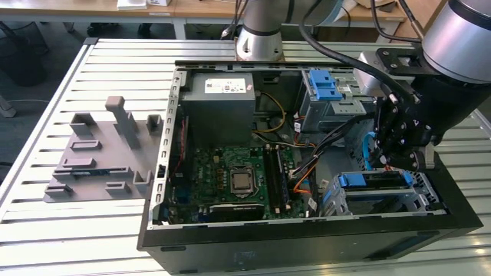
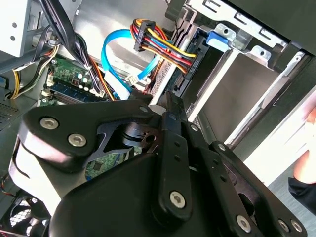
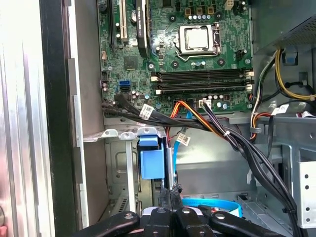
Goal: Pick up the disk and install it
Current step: 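Insert the second disk wire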
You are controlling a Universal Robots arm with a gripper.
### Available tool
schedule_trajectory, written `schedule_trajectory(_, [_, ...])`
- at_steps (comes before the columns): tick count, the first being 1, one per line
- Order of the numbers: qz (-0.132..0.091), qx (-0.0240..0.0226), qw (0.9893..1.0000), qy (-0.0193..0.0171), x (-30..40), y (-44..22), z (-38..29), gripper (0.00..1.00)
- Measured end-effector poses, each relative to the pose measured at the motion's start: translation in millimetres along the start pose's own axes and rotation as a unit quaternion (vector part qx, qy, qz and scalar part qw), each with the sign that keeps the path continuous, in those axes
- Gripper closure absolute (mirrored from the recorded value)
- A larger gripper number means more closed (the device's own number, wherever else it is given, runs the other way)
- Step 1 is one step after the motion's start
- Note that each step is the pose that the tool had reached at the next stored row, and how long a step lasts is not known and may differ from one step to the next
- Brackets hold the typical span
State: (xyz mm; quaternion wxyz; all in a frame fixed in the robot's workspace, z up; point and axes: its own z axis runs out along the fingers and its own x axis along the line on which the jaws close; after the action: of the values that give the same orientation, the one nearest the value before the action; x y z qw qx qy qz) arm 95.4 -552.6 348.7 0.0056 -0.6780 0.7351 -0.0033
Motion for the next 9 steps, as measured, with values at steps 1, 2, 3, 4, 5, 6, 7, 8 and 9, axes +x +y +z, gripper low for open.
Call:
schedule_trajectory(1, [0.0, 0.0005, 1.0, 0.0, 0.1, 0.7, -0.1, 0.89])
schedule_trajectory(2, [0.0, 0.0009, 1.0, 0.0, 0.1, 1.4, -0.3, 0.89])
schedule_trajectory(3, [0.0, 0.0013, 1.0, -0.0001, 0.2, 2.1, -0.4, 0.89])
schedule_trajectory(4, [0.0, 0.0018, 1.0, -0.0001, 0.2, 2.8, -0.6, 0.89])
schedule_trajectory(5, [0.0, 0.0022, 1.0, -0.0002, 0.3, 3.5, -0.8, 0.89])
schedule_trajectory(6, [0.0, 0.0027, 1.0, -0.0003, 0.3, 4.2, -1.0, 0.89])
schedule_trajectory(7, [0.0, 0.0031, 1.0, -0.0003, 0.4, 4.8, -1.4, 0.89])
schedule_trajectory(8, [0.0, 0.0035, 1.0, -0.0003, 0.4, 5.4, -1.7, 0.89])
schedule_trajectory(9, [0.0, 0.0038, 1.0, -0.0003, 0.5, 5.9, -2.1, 0.89])
